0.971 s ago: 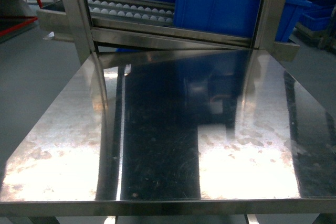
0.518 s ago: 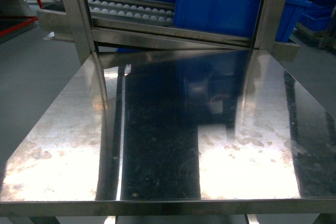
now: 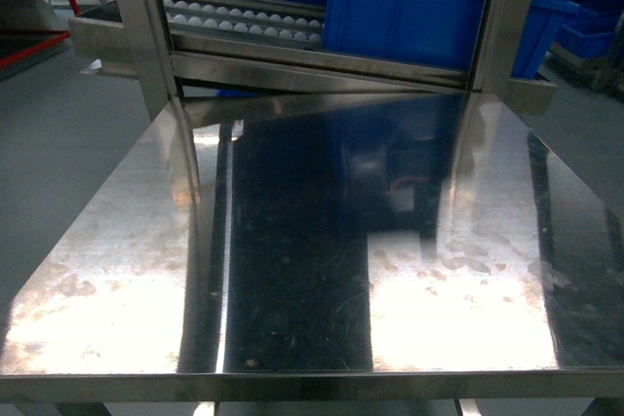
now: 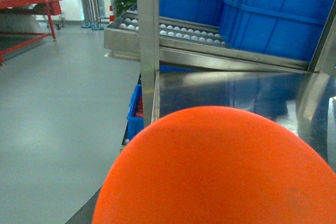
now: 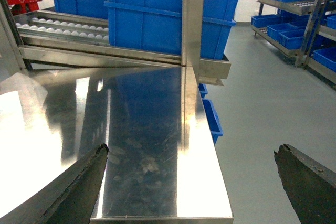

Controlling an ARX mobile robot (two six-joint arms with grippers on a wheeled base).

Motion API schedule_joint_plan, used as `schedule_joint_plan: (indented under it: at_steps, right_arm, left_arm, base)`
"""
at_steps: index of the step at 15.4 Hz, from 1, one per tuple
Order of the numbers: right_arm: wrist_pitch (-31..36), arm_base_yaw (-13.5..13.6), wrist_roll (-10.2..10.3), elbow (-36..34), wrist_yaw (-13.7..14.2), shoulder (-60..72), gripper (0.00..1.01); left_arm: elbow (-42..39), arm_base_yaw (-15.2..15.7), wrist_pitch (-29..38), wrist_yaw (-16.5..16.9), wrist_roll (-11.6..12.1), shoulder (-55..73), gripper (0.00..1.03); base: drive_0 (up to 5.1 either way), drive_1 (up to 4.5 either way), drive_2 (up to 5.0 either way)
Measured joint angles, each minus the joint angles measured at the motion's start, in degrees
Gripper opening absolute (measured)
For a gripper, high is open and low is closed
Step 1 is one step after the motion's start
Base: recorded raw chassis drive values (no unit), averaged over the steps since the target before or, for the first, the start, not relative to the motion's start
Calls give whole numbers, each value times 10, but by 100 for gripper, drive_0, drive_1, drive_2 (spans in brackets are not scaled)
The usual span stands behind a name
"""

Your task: Pick capacitor and pack into box

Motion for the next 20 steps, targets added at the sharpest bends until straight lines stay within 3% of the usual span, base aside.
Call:
schedule_joint_plan:
  at_steps: [20]
  right_arm:
    - [0,0,0,0,0,0,98]
  left_arm:
    - [0,0,-3,0,0,0,43]
  base:
    - [0,0,0]
